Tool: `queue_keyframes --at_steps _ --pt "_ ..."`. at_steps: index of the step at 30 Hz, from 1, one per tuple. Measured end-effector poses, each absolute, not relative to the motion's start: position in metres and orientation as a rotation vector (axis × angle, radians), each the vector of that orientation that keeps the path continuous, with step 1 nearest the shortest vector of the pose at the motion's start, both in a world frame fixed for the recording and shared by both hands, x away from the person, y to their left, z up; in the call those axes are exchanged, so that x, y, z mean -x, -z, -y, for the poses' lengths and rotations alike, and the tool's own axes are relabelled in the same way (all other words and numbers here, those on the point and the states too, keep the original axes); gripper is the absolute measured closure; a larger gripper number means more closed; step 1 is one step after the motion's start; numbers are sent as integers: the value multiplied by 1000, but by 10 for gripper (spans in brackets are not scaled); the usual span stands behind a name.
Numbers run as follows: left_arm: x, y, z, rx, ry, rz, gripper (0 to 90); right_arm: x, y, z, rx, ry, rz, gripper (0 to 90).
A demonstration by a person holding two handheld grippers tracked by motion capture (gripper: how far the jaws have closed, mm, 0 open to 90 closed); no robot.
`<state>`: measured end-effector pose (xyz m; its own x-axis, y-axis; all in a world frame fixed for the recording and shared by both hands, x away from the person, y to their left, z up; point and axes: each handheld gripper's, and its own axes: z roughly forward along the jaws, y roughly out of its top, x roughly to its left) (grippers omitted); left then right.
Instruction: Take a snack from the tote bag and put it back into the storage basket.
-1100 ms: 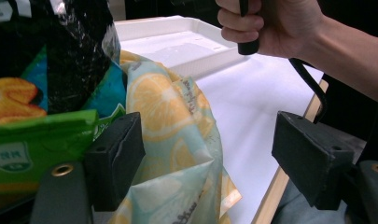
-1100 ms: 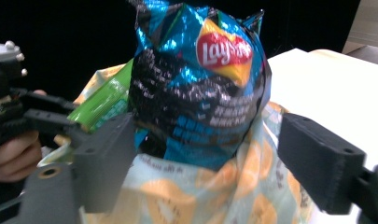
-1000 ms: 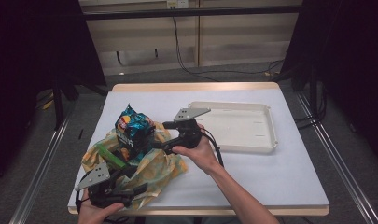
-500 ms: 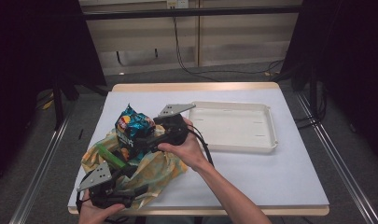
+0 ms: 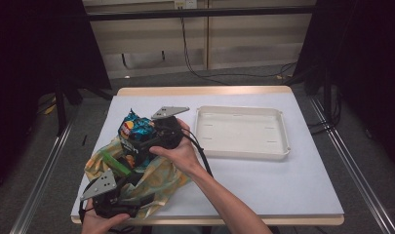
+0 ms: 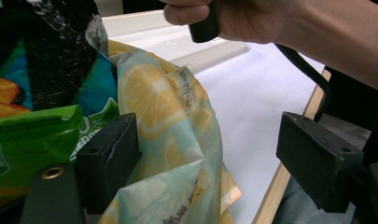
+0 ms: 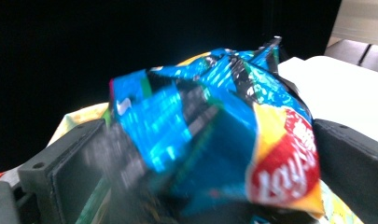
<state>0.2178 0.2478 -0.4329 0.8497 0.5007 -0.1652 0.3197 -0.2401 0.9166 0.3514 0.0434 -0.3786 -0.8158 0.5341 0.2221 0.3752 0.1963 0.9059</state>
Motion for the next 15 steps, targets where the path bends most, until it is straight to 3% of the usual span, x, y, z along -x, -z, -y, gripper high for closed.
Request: queue_keyframes --at_steps 8,15 --pt "-217 432 -248 -1849 -197 -619 205 -355 388 -54 -955 -1628 -2284 3" --pt "-217 432 -249 -1853 -203 -623 205 -355 393 -54 -980 -1619 -2288 261"
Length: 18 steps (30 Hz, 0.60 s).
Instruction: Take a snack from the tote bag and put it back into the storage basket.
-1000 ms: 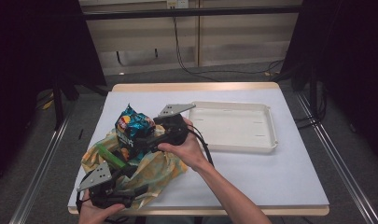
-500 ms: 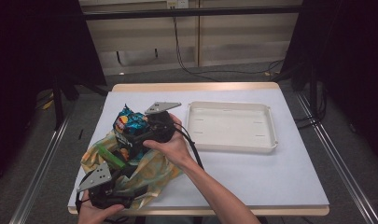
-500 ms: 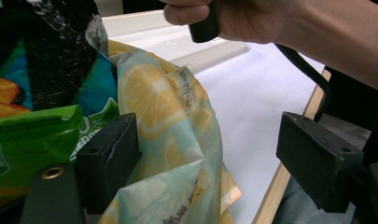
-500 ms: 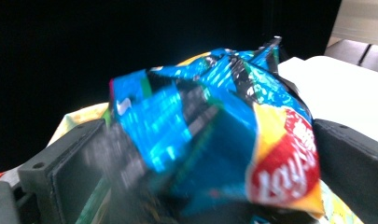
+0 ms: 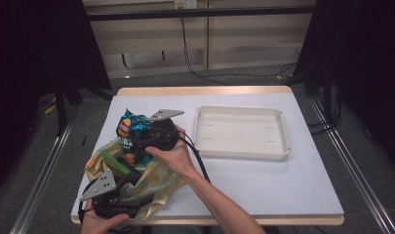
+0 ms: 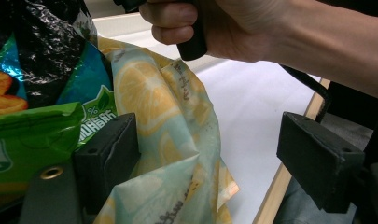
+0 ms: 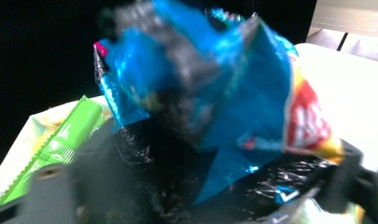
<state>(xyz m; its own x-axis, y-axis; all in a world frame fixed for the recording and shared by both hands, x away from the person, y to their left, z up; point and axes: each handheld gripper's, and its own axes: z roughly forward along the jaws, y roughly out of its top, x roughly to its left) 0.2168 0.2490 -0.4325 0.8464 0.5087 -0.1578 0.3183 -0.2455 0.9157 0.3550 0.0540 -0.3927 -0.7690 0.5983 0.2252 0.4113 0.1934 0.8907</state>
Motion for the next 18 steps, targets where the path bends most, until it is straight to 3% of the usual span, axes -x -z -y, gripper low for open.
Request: queue_keyframes --at_steps 8,18 --pt "-216 432 -250 -1854 -209 -631 206 -356 392 -47 -1017 -1675 -2279 464" --pt "-216 433 -251 -1852 -209 -638 205 -351 387 -37 -972 -1729 -2262 539"
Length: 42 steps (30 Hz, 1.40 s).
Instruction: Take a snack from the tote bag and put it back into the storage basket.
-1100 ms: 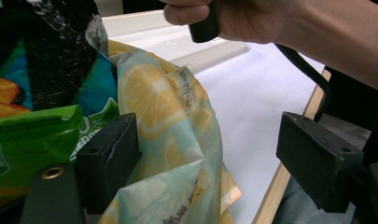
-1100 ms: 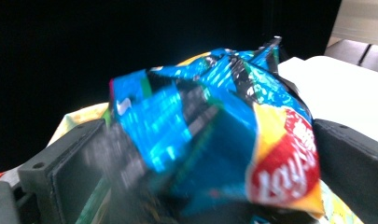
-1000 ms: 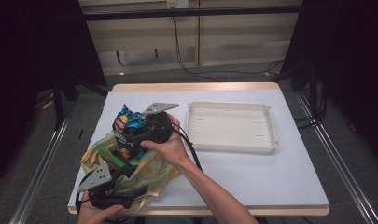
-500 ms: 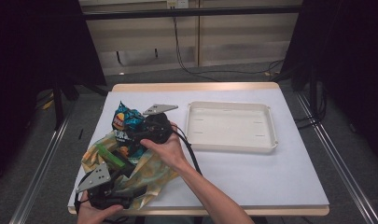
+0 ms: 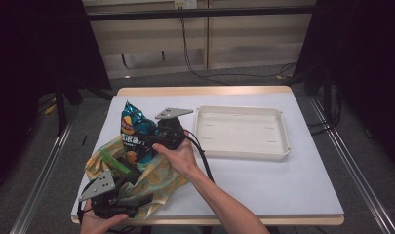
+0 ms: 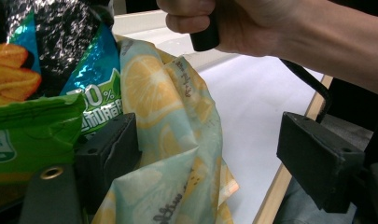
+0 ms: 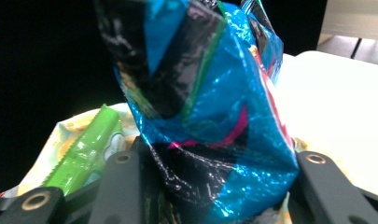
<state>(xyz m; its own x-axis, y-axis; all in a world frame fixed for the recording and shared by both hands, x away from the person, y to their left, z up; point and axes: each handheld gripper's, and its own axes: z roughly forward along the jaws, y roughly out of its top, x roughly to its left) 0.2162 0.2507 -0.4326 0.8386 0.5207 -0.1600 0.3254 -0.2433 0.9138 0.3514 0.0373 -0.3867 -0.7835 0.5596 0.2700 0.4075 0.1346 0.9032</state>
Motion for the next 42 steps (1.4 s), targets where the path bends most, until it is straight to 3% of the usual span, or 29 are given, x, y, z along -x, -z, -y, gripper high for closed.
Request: queue_keyframes --at_steps 42 --pt "-217 429 -252 -1776 -219 -614 148 -361 327 -20 -776 -1900 -2154 559"
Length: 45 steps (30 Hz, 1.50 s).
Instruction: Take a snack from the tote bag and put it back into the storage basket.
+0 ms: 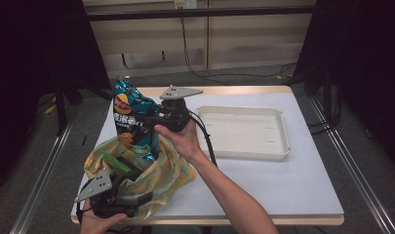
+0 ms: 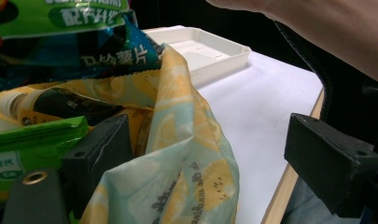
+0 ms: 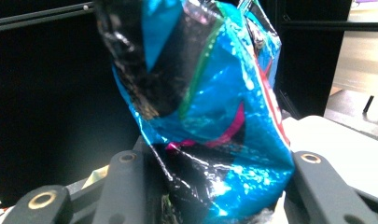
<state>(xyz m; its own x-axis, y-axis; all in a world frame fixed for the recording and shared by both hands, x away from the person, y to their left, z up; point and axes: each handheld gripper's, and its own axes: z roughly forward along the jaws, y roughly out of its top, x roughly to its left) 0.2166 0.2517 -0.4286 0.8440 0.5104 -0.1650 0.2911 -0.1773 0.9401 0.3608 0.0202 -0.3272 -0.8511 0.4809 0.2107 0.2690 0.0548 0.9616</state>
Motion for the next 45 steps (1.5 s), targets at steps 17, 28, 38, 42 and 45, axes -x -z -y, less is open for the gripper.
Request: queue_keyframes --at_steps 17,28,38,42,45 --pt "-216 428 -250 -1777 -219 -601 150 -360 299 -4 -746 -1950 -2090 565" --pt "-217 427 -251 -1777 -229 -604 151 -356 289 21 -719 -1954 -2076 567" --pt "-217 423 -252 -1753 -277 -627 153 -358 290 45 -741 -1929 -2057 569" --pt "-221 423 -253 -1755 -250 -608 160 -358 293 55 -753 -1918 -2056 572" --pt "-222 421 -251 -1751 -294 -622 167 -359 294 62 -767 -1907 -2054 574"
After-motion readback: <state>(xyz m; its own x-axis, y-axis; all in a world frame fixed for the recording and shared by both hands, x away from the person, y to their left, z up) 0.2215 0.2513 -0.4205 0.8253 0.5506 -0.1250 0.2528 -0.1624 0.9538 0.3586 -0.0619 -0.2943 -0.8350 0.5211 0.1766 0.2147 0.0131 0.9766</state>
